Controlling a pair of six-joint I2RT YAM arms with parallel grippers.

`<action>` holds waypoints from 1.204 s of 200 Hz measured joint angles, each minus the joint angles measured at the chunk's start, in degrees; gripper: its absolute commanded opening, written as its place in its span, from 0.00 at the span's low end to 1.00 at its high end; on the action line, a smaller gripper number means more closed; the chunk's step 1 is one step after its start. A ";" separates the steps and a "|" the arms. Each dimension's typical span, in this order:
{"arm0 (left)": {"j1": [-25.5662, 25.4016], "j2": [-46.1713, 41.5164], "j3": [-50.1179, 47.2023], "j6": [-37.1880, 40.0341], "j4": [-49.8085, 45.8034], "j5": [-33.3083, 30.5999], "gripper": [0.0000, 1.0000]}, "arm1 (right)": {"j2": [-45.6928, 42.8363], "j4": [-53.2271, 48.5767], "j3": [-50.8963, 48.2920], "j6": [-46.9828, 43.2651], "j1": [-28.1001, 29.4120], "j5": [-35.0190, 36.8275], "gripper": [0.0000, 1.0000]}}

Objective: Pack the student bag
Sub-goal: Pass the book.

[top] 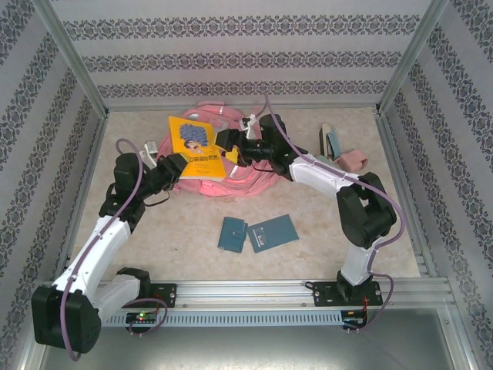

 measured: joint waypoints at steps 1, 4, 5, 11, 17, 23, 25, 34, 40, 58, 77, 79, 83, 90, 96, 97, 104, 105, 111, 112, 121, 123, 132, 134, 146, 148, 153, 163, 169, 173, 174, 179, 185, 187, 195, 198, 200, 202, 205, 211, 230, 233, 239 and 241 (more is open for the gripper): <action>-0.11 0.20 0.00 -0.02 0.20 0.09 0.00 | 0.04 0.26 0.00 0.11 0.00 -0.11 0.78; -0.33 0.52 0.00 -0.11 0.52 0.11 0.00 | 0.39 1.11 0.04 0.66 0.07 -0.42 0.77; -0.35 0.61 0.00 -0.15 0.66 0.07 0.00 | 0.44 1.33 0.04 0.90 0.09 -0.39 0.77; -0.44 1.16 0.04 -0.31 1.49 0.13 0.00 | 1.18 2.64 0.04 2.21 0.09 -1.09 0.77; -0.44 1.57 0.13 -0.44 2.25 0.13 0.00 | 2.23 4.28 0.04 3.43 -0.09 -1.68 0.77; -0.61 1.92 0.26 -0.63 2.91 0.17 0.00 | 3.13 5.33 0.04 4.59 -0.17 -2.12 0.77; -0.66 2.03 0.33 -0.63 3.04 0.22 0.00 | 3.43 5.70 0.04 4.79 -0.17 -2.32 0.77; -1.03 2.38 0.50 -0.68 3.43 0.39 0.00 | 4.59 6.69 0.04 5.97 -0.02 -2.91 0.78; -1.20 2.51 0.61 -0.68 3.43 0.42 0.00 | 5.16 7.19 0.04 6.45 0.02 -3.32 0.78; -1.44 2.69 0.87 -0.63 3.37 0.92 0.00 | 5.73 7.63 0.04 7.48 0.37 -4.04 0.85; -1.44 2.73 1.53 -0.63 3.37 1.42 0.00 | 5.73 8.22 0.07 7.67 0.37 -4.22 0.86; -1.44 2.73 1.62 -0.63 3.37 1.44 0.00 | 5.73 8.24 0.07 7.65 0.37 -4.22 0.86; -1.44 2.73 1.79 -0.63 3.37 1.49 0.00 | 5.73 8.20 0.04 7.65 0.37 -4.17 0.86; -1.44 2.73 2.21 -0.61 3.32 1.53 0.00 | 5.73 8.00 0.04 7.65 0.35 -3.91 0.85; -1.44 2.75 2.56 -0.59 3.30 1.64 0.00 | 5.73 7.93 0.00 7.63 0.35 -3.65 0.86; -1.44 2.75 2.67 -0.59 3.30 1.66 0.00 | 5.73 7.96 -0.02 7.63 0.33 -3.56 0.86; -1.44 2.75 3.04 -0.59 3.23 1.66 0.00 | 5.68 8.04 -0.11 7.52 0.33 -3.21 0.86; -1.44 2.75 3.06 -0.59 3.21 1.66 0.00 | 5.66 8.04 -0.13 7.48 0.33 -3.15 0.86; -1.44 2.75 3.34 -0.57 3.08 1.66 0.00 | 5.60 8.02 -0.33 7.41 0.33 -2.71 0.86; -1.44 2.75 3.37 -0.57 3.06 1.66 0.00 | 5.60 8.02 -0.39 7.39 0.33 -2.67 0.86; -1.44 2.78 3.65 -0.57 2.84 1.66 0.00 | 5.60 8.02 -0.79 7.39 0.33 -2.32 0.86; -1.44 2.78 3.67 -0.59 2.84 1.64 0.00 | 5.60 8.02 -0.83 7.43 0.33 -2.27 0.86; -1.44 2.80 3.67 -0.57 2.64 1.66 0.00 | 5.62 8.07 -1.18 7.52 0.31 -2.25 0.87; -1.44 2.82 3.67 -0.57 2.62 1.66 0.00 | 5.62 8.07 -1.25 7.58 0.31 -2.25 0.87; -1.44 2.99 3.67 -0.59 2.49 1.66 0.00 | 5.73 8.70 -1.38 8.26 0.31 -2.32 0.87; -1.44 3.04 3.67 -0.59 2.49 1.66 0.00 | 5.73 8.87 -1.38 8.37 0.31 -2.34 0.87; -1.44 3.10 3.67 -0.59 2.51 1.66 0.00 | 5.90 9.55 -1.38 8.94 0.31 -2.51 0.86; -1.44 3.21 3.67 -0.61 2.54 1.66 0.00 | 6.25 11.28 -1.38 9.97 0.31 -3.02 0.86; -1.44 3.28 3.67 -0.61 2.56 1.68 0.00 | 6.51 12.55 -1.38 10.84 0.33 -3.48 0.85; -1.49 3.34 3.67 -0.61 2.56 1.68 0.00 | 6.71 13.44 -1.38 11.41 0.33 -3.78 0.84; -1.49 3.37 3.65 -0.61 2.56 1.68 0.00 | 6.75 13.73 -1.36 11.65 0.33 -3.85 0.84; -1.57 3.43 3.65 -0.61 2.56 1.68 0.00 | 6.99 15.06 -1.36 12.44 0.35 -4.24 0.83; -1.70 3.52 3.65 -0.61 2.64 1.68 0.00 | 7.23 16.59 -1.36 13.57 0.35 -4.72 0.82; -1.75 3.56 3.65 -0.61 2.71 1.70 0.00 | 7.32 17.07 -1.36 13.81 0.35 -4.87 0.81; -1.86 3.67 3.65 -0.61 2.80 1.90 0.00 | 7.58 18.86 -1.33 15.26 0.35 -5.46 0.77; -1.95 3.69 3.65 -0.61 2.80 1.95 0.00 | 7.69 19.71 -1.33 15.65 0.35 -5.75 0.77; -2.01 3.69 3.65 -0.61 2.84 1.97 0.00 | 7.74 20.06 -1.33 15.96 0.35 -5.79 0.77; -2.05 3.72 3.65 -0.61 2.84 1.95 0.00 | 7.78 20.41 -1.33 16.41 0.35 -5.92 0.76; -2.08 3.74 3.65 -0.61 2.89 1.97 0.00 | 7.80 20.96 -1.29 16.52 0.35 -6.16 0.75; -2.14 3.74 3.65 -0.61 2.91 2.10 0.00 | 7.89 21.92 -1.22 17.33 0.35 -6.51 0.72; -2.14 3.74 3.65 -0.59 2.95 2.08 0.00 | 7.91 23.98 -1.22 18.88 0.33 -7.06 0.53; -2.14 3.74 3.65 -0.59 2.95 2.08 0.00 | 7.89 24.44 -1.22 19.37 0.33 -7.13 0.50; -2.14 3.74 3.65 -0.55 2.95 2.08 0.00 | 7.89 24.87 -1.22 19.45 0.31 -7.32 0.44; -2.14 3.74 3.65 -0.55 2.95 2.05 0.00 | 7.91 24.94 -1.22 19.82 0.31 -7.28 0.40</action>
